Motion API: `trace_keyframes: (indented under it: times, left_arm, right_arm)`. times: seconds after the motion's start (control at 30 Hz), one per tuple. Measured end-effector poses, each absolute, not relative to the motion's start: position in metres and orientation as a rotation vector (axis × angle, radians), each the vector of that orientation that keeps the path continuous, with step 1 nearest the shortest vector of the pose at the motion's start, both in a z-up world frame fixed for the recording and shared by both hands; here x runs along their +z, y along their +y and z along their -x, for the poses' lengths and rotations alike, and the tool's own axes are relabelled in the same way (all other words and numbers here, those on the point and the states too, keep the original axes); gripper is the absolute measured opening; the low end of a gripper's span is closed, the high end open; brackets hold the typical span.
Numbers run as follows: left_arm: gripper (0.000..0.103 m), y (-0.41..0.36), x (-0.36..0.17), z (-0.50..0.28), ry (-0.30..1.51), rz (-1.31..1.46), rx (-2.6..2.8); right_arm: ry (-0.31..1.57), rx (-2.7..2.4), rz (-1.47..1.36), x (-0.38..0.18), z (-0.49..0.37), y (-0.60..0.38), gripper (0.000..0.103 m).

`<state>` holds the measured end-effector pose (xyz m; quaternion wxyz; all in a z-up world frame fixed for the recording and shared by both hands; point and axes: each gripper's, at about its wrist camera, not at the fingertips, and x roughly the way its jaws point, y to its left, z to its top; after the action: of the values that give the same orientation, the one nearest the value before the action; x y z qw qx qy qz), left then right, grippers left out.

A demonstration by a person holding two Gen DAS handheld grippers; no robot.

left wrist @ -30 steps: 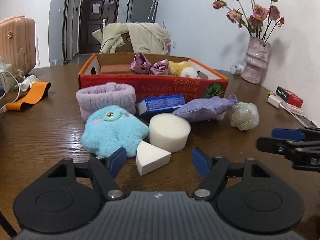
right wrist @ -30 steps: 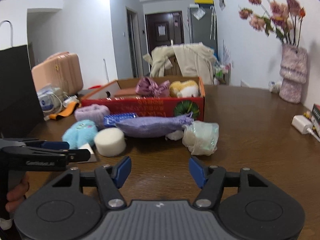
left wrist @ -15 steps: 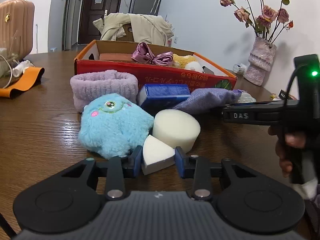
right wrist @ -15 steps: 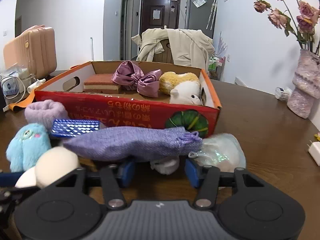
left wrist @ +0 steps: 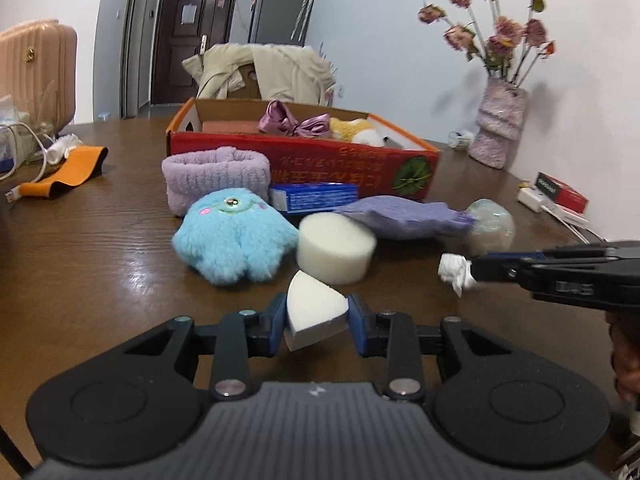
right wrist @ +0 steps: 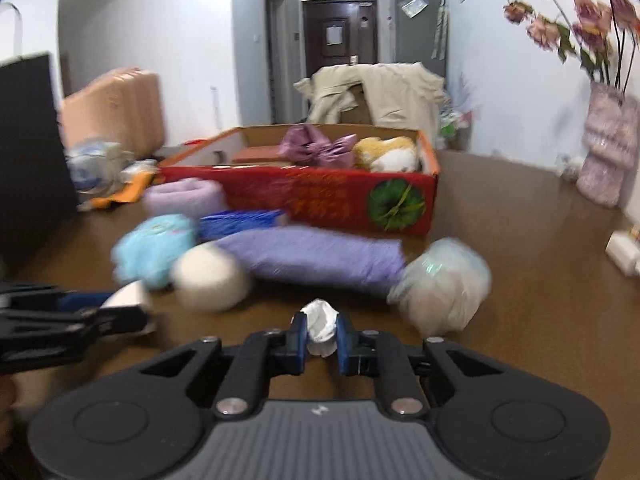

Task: Organize soft objects
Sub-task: 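Grasp the white triangular sponge with the left gripper while the right gripper grasps the white tissue, then carry the triangular sponge with the left gripper while the right gripper carries the tissue toward the box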

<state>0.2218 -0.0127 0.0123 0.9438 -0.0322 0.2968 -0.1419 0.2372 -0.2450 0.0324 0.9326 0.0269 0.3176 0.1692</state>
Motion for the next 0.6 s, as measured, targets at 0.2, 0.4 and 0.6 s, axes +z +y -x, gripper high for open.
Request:
trace_keyframes:
  times: [0.2,0.4,0.6]
  left_arm:
    - [0.033,-0.015,0.023,-0.18,0.565,0.052,-0.278]
    - [0.033,-0.014,0.033,-0.153,0.529,0.044,-0.26]
    - [0.033,-0.007,0.046,-0.156,0.491,0.042,-0.24]
  right_arm:
    - [0.55,0.38,-0.078,0.054,-0.186,-0.251,0.013]
    - [0.536,0.395,-0.085,0.055,-0.165,-0.251,0.013]
    - [0.494,0.352,-0.099,0.066,-0.164,-0.259,0.013]
